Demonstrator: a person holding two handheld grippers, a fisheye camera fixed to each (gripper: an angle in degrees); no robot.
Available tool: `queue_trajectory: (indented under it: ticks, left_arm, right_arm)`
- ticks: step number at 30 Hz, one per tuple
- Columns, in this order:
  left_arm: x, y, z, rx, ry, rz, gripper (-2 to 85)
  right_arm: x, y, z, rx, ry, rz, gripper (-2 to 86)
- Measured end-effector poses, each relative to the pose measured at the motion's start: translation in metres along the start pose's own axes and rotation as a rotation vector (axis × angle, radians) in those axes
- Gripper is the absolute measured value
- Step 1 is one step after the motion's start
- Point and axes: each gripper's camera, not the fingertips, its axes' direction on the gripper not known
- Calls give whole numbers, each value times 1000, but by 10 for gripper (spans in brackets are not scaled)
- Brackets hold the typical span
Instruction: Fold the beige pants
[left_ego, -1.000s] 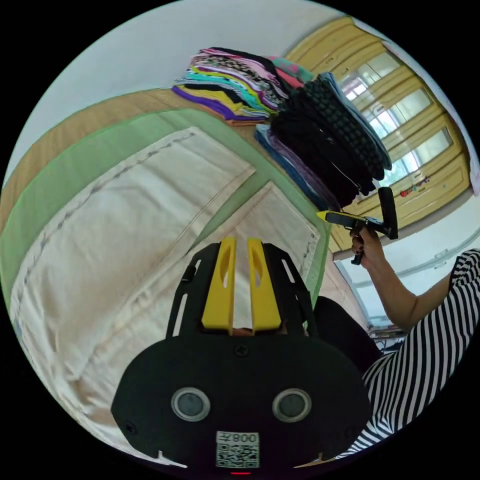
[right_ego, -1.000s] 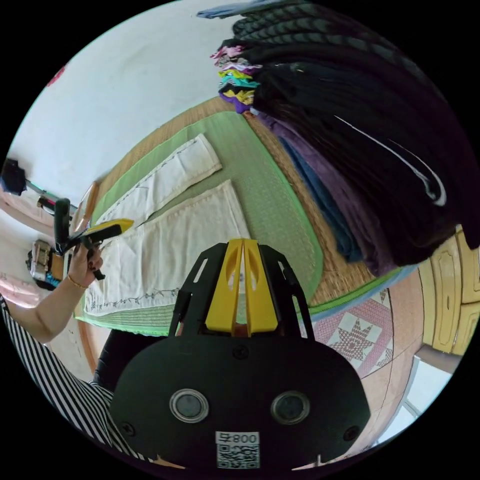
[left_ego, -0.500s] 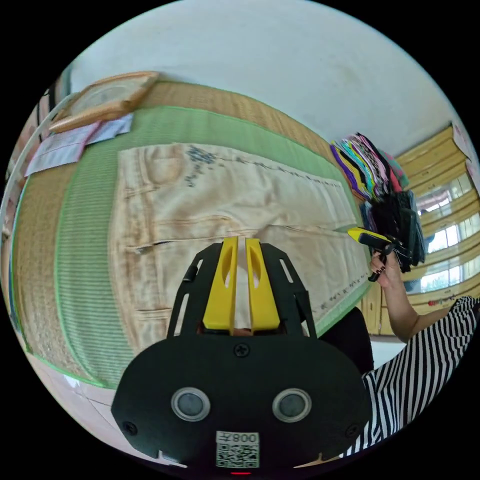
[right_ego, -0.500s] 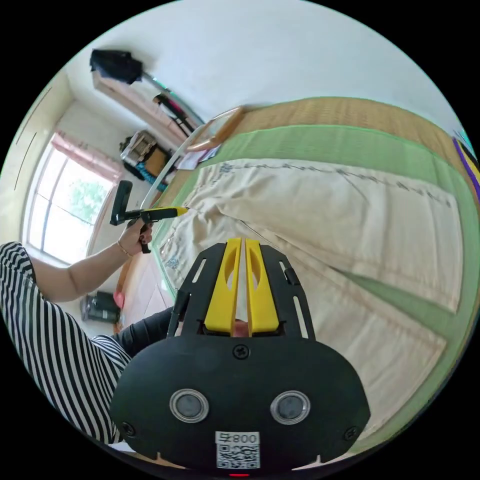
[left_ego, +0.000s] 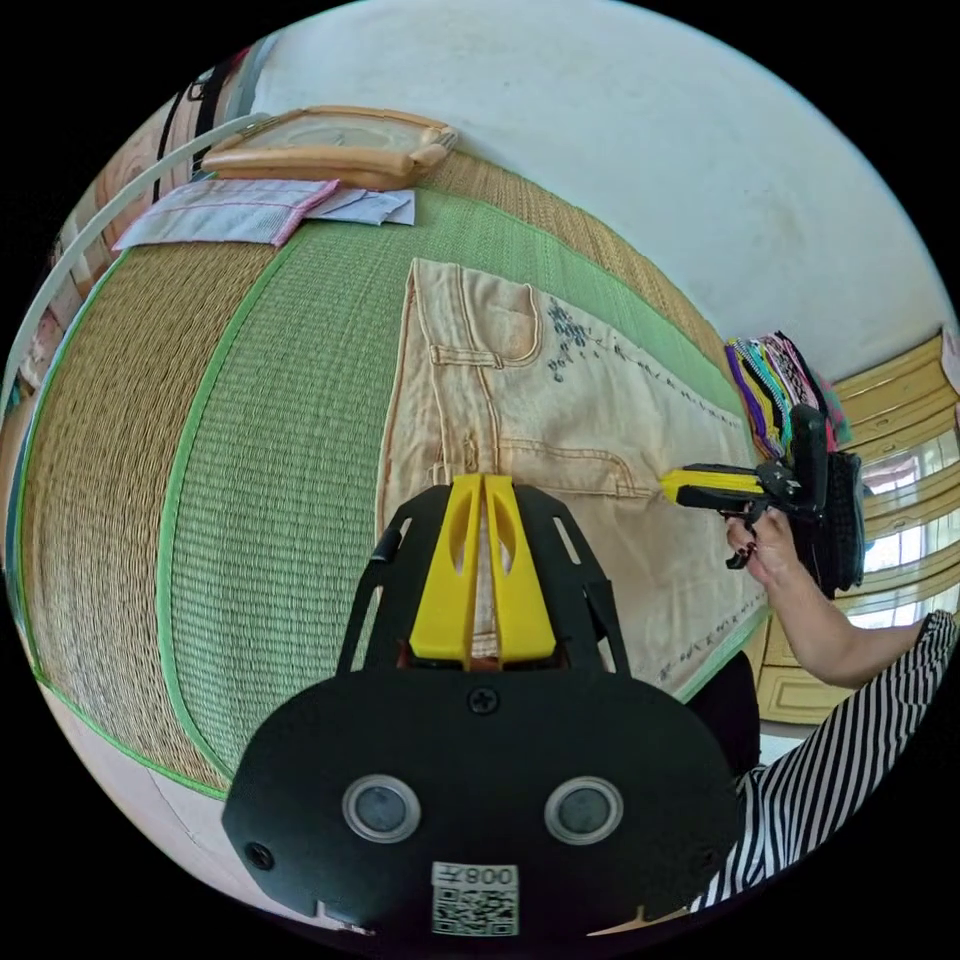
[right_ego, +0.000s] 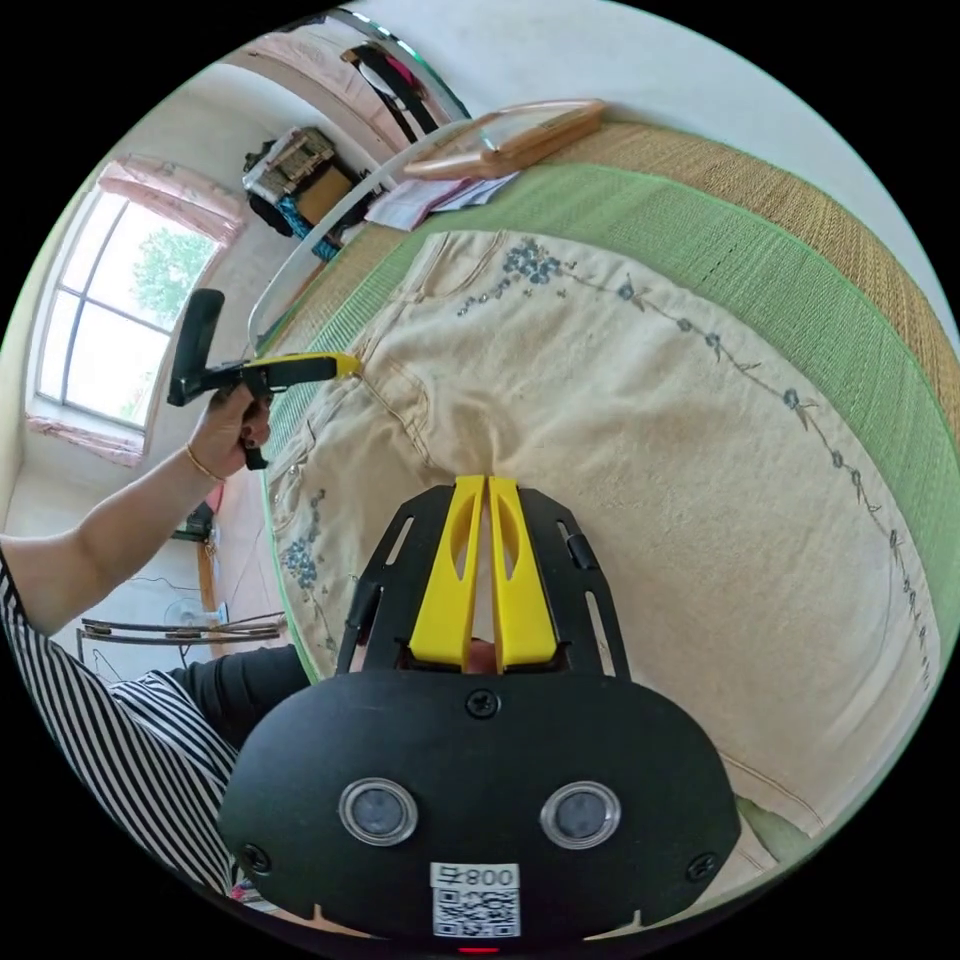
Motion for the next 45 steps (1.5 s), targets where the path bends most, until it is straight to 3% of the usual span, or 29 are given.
queue_trajectory:
  ticks: [7,13,21,29,39,45]
  left_arm:
    - [1,-13,-41,18,28,11,11]
    - [23,-64,-85,100,76,171,57]
    - [73,-160,-82,-128,-150,366,99]
    - [113,-190,-58,-364,-273,457,124]
    - [169,-178,-69,-372,-339,500,85]
    - [213,-159,-83,-380,-398,525,34]
  right_arm:
    - [-18,-57,20,-7,-7,-15,7]
    - [-15,-116,-19,144,100,-13,40]
    - [-2,-235,-6,38,305,-78,82]
    - [0,-318,40,-144,420,-127,93]
    - [-9,-377,37,-202,388,-122,87]
    - [-20,-399,27,-252,385,-102,40]
